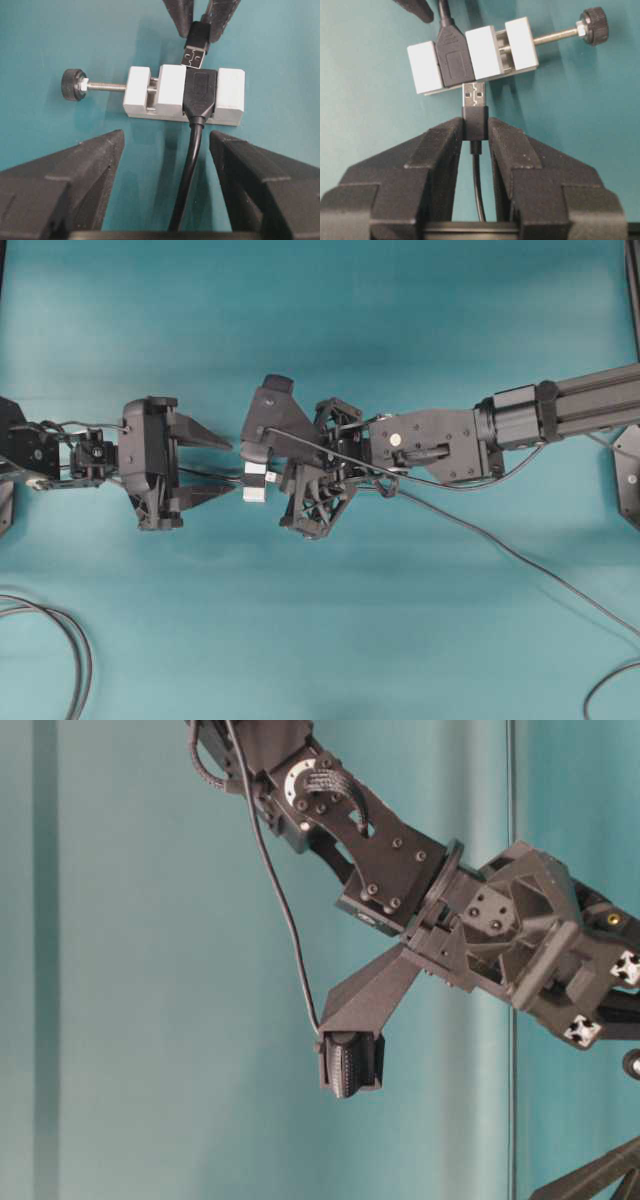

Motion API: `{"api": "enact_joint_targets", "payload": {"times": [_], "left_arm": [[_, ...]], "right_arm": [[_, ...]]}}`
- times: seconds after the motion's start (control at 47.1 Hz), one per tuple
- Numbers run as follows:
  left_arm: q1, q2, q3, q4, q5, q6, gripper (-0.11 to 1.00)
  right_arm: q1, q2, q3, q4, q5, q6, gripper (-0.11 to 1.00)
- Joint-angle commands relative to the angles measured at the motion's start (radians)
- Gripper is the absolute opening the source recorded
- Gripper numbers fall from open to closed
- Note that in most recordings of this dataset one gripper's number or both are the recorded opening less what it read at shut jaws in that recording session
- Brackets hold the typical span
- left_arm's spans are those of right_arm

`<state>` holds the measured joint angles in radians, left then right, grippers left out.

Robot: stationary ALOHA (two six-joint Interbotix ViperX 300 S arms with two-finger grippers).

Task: Insert the USB cable into the female connector supported by the left arm.
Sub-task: 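Align the plug with the female connector held in the clamp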

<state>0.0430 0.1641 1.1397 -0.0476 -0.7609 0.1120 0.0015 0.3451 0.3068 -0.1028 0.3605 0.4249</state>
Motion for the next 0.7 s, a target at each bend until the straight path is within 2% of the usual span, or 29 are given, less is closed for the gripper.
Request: {"api": "enact_joint_targets", "payload": {"times": [0.0, 0.17, 0.68], "left_arm": [[0.002, -0.009, -0.003, 0.002, -0.003, 0.005, 0.77], [0.002, -0.011, -0.005, 0.002, -0.005, 0.006, 0.77], [0.002, -0.009, -0.008, 0.002, 0.002, 0.02, 0.77]], "right_arm": [[0.006, -0.018, -0.023, -0.023, -0.002, 0.021, 0.21], [0.011, -0.017, -0.02, -0.043, 0.006, 0.048, 0.21], [0.025, -0.015, -0.015, -0.044, 0.005, 0.049, 0.21]]}}
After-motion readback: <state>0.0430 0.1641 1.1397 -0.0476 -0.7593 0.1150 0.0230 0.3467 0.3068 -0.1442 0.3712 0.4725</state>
